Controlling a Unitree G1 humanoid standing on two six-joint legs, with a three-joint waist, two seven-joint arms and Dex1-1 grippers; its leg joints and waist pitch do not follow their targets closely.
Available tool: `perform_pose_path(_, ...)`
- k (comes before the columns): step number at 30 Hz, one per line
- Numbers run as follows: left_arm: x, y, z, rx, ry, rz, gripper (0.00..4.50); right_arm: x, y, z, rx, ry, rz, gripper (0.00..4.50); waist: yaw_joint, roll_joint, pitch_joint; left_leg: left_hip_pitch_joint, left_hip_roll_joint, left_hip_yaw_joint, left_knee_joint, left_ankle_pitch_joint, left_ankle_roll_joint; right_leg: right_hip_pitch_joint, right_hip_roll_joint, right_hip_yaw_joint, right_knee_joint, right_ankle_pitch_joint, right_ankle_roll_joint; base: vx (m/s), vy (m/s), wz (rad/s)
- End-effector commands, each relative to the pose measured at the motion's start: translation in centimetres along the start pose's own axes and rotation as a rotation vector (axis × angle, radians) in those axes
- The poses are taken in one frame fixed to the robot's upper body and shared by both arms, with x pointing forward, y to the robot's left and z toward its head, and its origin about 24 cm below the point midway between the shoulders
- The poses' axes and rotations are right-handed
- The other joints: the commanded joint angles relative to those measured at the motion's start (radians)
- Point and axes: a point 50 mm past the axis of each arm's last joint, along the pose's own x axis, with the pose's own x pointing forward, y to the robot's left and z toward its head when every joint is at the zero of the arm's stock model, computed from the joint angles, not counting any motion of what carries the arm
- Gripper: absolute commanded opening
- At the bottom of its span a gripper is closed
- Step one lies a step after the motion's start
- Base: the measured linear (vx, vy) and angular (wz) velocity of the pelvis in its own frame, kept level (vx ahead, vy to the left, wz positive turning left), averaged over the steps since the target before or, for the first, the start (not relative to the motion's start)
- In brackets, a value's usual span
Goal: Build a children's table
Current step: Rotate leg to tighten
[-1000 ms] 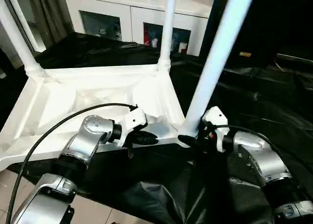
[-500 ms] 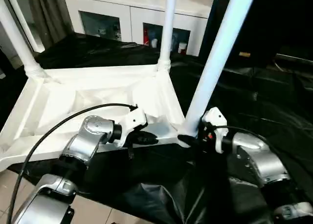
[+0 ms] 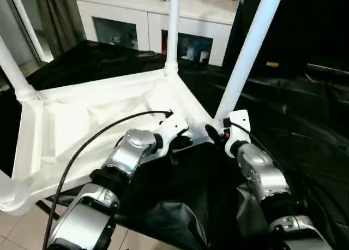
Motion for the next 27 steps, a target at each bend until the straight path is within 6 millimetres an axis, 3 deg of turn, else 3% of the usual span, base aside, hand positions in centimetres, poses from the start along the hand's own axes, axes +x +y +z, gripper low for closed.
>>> perform_pose_path(1, 0.8, -0.5, 0.2, -0.045, -0.047, 0.032, 0.00, 0.0, 1.2, -1.6, 0.026, 0.062, 0.033, 3.33, -0.004, -0.011, -0.043, 0.010, 0.058, -0.035, -0.083, -0.334, 0.011, 0.022, -0.072, 0.053, -0.102, -0.476, -0.125, 0.000, 0.000, 0.00)
perform_pose_path(5, 0.1, -0.2, -0.2, -0.032, -0.049, 0.005, 0.00, 0.0, 0.7, -0.5, 0.042, 0.009, 0.074, 3.73, -0.005, -0.012, -0.045, 0.004, 0.059, -0.036, -0.084, -0.321, 0.016, 0.027, -0.072, 0.054, -0.098, -0.449, -0.131, 0.000, 0.000, 0.00)
perform_pose_path(12, -1.3, 0.1, -0.9, 0.006, -0.045, -0.084, 0.00, -1.4, -1.2, 0.9, -0.072, -0.008, 0.287, 3.73, 0.001, -0.013, -0.048, -0.001, 0.058, -0.029, -0.079, -0.270, 0.046, 0.035, -0.071, 0.056, -0.090, -0.362, -0.160, 0.000, 0.000, 0.00)
perform_pose_path(16, -2.6, -0.1, -1.5, 0.046, -0.050, -0.205, 0.00, -2.8, -3.1, 1.3, -0.216, 0.038, 0.403, 3.73, 0.007, -0.012, -0.054, -0.004, 0.058, -0.027, -0.072, -0.211, 0.074, 0.042, -0.071, 0.056, -0.078, -0.286, -0.190, 0.000, 0.000, 0.00)
perform_pose_path(20, -3.6, -0.7, -1.7, 0.061, -0.060, -0.330, 0.00, -3.6, -3.7, 1.4, -0.261, 0.069, 0.495, 3.73, 0.006, -0.010, -0.056, -0.007, 0.063, -0.025, -0.069, -0.157, 0.099, 0.041, -0.069, 0.055, -0.063, -0.183, -0.236, 0.000, 0.000, 0.00)
perform_pose_path(24, -4.3, -0.8, -1.9, 0.067, -0.061, -0.366, 0.00, -4.2, -3.2, 1.3, -0.284, 0.097, 0.599, 3.73, 0.006, -0.010, -0.054, -0.004, 0.066, -0.024, -0.070, -0.171, 0.098, 0.040, -0.069, 0.055, -0.063, -0.181, -0.252, 0.000, 0.000, 0.00)
perform_pose_path(27, -4.4, -0.7, -2.1, 0.067, -0.056, -0.361, 0.00, -4.2, -3.0, 1.0, -0.295, 0.110, 0.615, 3.73, 0.006, -0.011, -0.049, -0.001, 0.065, -0.024, -0.073, -0.216, 0.073, 0.037, -0.071, 0.055, -0.072, -0.274, -0.230, 0.000, 0.000, 0.00)
